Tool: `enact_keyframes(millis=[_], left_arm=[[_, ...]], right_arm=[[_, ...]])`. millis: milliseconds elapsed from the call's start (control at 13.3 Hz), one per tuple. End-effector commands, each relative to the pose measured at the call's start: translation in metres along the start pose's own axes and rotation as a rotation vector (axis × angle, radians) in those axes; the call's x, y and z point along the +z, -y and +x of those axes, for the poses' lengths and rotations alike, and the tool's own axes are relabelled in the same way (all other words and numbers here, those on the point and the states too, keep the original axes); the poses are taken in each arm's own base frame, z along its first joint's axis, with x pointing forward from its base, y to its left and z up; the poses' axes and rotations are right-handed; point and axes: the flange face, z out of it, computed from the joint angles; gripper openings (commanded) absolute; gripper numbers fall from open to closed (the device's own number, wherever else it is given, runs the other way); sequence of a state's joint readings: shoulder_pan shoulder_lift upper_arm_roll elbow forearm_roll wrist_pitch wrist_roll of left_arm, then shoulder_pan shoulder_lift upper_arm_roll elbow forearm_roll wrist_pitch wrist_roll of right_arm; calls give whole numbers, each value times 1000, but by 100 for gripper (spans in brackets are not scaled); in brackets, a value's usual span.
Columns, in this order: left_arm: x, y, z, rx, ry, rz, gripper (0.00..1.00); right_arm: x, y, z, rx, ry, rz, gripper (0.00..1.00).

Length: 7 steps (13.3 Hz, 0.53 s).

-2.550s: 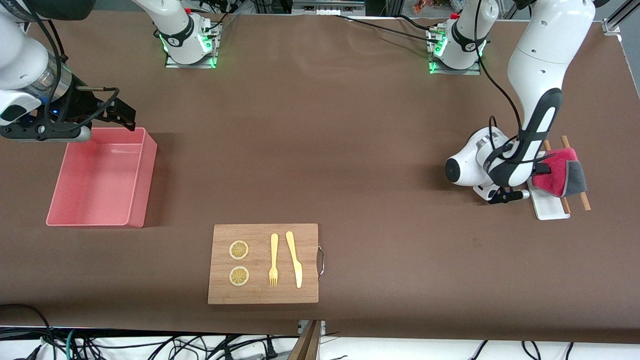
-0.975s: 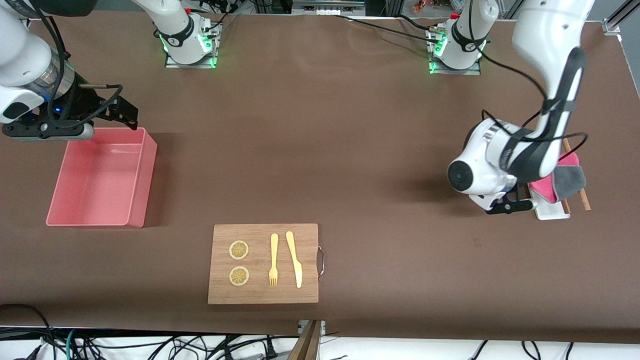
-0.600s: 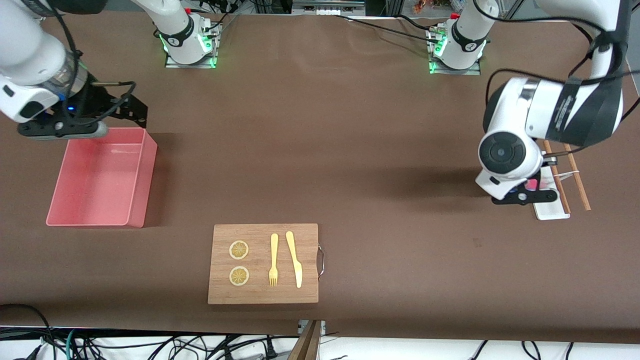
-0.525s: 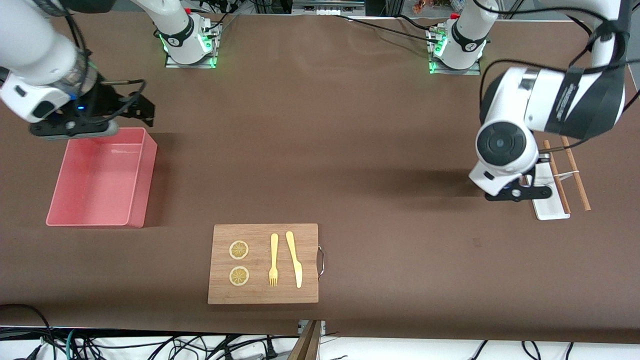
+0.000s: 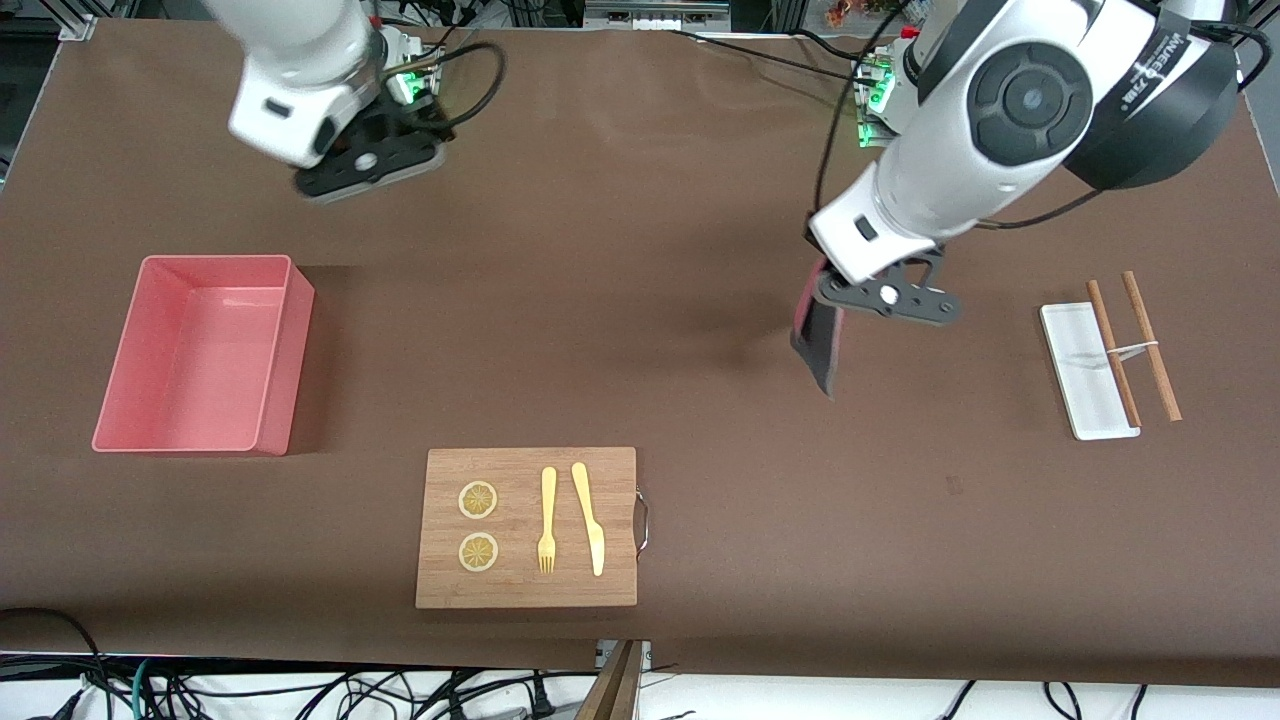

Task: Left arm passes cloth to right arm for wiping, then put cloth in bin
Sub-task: 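Lift the cloth with the left gripper while the right gripper approaches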

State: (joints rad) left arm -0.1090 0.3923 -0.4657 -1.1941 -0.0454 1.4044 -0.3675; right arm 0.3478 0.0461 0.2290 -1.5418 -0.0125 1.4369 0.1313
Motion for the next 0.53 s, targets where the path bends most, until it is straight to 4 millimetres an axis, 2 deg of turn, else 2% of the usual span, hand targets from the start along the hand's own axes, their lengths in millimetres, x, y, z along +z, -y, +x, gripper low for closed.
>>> enact_keyframes(millis=[0,150,450], left_arm=[[-17,-32,1,62,-31,-175,0],[-42,-40,-1,-44,-68,-280,0],[-80,-47,0,-237,25,-666,0]], right_arm=[[-12,22,-4,-191,-16,171,100],[-9,29,6,-349,-73,226,100],[21,21,41,-589,-128,331,100]])
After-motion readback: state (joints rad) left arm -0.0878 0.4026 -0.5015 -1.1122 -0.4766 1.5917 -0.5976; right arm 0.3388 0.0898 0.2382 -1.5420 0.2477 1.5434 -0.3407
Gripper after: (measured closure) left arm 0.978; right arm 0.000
